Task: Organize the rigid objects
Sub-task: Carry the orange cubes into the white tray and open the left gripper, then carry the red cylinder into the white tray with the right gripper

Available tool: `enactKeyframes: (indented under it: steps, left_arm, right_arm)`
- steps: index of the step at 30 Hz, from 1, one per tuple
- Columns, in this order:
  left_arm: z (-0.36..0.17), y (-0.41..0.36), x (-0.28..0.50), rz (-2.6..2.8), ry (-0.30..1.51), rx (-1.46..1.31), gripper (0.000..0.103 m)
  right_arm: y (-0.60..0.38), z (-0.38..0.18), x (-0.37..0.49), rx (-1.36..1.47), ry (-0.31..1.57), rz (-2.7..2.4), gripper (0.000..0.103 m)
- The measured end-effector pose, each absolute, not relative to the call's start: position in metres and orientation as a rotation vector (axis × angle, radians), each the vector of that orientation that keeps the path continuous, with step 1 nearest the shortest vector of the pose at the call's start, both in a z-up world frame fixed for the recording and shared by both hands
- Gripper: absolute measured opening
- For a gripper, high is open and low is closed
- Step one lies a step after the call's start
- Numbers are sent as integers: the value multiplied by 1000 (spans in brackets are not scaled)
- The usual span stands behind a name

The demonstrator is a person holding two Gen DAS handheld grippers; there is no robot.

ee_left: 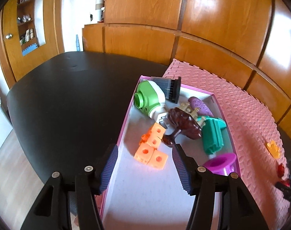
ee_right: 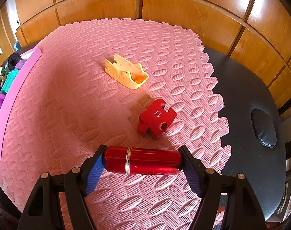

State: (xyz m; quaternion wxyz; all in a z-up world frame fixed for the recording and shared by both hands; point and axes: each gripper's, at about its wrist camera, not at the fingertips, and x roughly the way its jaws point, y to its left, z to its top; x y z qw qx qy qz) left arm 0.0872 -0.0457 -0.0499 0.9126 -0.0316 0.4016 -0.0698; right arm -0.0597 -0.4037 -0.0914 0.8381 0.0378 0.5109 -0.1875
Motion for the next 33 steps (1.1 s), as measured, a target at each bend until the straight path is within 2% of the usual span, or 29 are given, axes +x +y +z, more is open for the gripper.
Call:
enactKeyframes:
  steps: [33]
  left_arm:
    - [-40, -31, 65, -155, 805, -19, 60]
  right_arm:
    - [-379, -91, -54, 60, 1055, -297, 76]
